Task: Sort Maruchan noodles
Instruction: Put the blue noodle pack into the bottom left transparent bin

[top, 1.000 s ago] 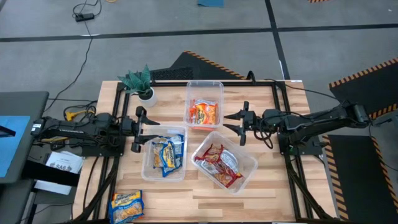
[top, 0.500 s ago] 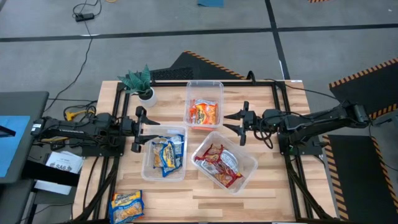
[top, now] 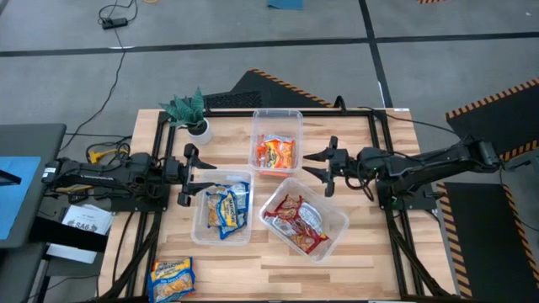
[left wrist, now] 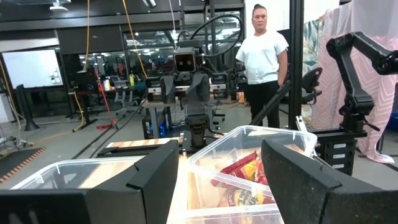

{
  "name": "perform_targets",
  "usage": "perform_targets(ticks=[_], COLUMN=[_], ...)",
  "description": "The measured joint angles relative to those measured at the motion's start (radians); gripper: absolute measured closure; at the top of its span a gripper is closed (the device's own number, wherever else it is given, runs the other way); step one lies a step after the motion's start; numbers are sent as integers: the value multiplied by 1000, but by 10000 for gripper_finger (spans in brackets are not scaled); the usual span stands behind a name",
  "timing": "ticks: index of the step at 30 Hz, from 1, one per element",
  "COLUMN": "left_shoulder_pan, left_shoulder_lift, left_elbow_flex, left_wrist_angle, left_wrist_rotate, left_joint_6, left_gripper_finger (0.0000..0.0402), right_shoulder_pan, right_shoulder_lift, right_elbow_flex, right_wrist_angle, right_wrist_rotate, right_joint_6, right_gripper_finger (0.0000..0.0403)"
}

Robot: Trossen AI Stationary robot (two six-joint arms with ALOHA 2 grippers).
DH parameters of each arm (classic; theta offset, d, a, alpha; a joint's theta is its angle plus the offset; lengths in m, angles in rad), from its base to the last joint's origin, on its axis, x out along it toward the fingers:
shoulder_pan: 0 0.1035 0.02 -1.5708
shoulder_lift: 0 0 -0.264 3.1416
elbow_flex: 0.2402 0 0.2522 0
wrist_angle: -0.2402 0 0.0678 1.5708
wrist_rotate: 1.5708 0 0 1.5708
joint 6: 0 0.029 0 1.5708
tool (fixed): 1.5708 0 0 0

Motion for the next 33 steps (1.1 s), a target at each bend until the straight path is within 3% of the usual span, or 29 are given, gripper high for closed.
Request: perform_targets(ticks=[33], left_shoulder_pan=[0], left_shoulder_lift=[0], left_elbow_flex=[0], left_wrist_angle=[18], left_wrist_rotate=[9], left_joint_6=[-14], left_gripper_finger=[182], right_shoulder_pan=[5], right_shoulder_lift=[0], right_elbow_flex=[0], right_wrist_angle=[12], right_wrist_rotate=[-1], right_joint_6=[-7], right_gripper_finger=[221])
